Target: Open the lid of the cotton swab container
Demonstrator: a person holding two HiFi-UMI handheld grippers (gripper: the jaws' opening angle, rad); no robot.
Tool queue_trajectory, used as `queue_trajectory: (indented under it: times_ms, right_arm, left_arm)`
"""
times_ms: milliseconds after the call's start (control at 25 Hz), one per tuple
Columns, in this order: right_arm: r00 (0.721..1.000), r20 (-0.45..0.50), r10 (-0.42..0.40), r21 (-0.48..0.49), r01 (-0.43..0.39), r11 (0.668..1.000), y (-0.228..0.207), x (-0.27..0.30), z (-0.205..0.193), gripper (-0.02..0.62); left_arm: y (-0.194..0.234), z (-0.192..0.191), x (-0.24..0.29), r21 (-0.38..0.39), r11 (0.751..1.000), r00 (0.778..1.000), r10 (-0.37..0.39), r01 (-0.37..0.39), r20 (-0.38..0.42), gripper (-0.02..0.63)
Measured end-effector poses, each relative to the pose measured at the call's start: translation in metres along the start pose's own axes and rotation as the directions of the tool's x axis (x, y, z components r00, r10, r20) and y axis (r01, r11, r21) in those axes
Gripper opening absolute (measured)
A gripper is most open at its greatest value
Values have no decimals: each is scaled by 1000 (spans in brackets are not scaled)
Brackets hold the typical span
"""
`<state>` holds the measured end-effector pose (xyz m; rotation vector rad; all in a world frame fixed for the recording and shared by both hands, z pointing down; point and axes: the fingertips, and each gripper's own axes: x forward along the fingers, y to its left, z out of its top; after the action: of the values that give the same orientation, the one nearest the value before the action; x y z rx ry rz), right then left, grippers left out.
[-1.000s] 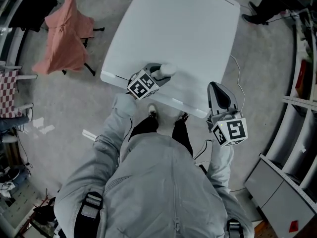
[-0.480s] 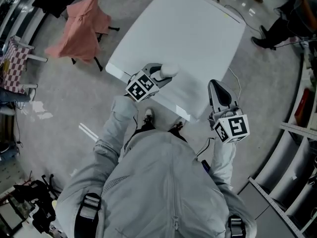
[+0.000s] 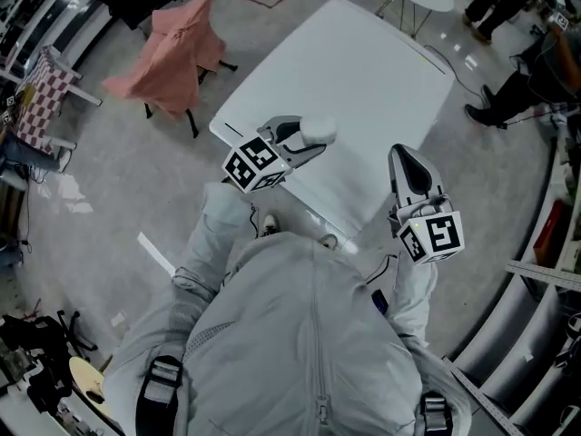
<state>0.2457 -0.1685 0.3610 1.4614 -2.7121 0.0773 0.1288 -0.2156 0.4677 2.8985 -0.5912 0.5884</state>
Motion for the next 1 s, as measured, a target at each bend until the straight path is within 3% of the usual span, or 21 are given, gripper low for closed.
queue_trajectory:
  times_ms: [400,840,920,1000]
  right_arm:
    - [987,52,150,-38,-148,988,55,30,22,35]
    - [927,91,363,-40,-361,932,101,41,42,43]
    - [909,71,410,-42,-408,912,113,45,40,139]
    - [894,43,447,-57,-444,894,123,49,38,190]
  left_arm:
    - [-3,29,-49,61,998,998,-9,6,55,236]
    - [-10,31,-77,70,995,995,-79,75,66,236]
    - [-11,30,-83,69,994,993,-93,88,67,235]
    - [-13,27,-87,76,992,992,-108,103,58,236]
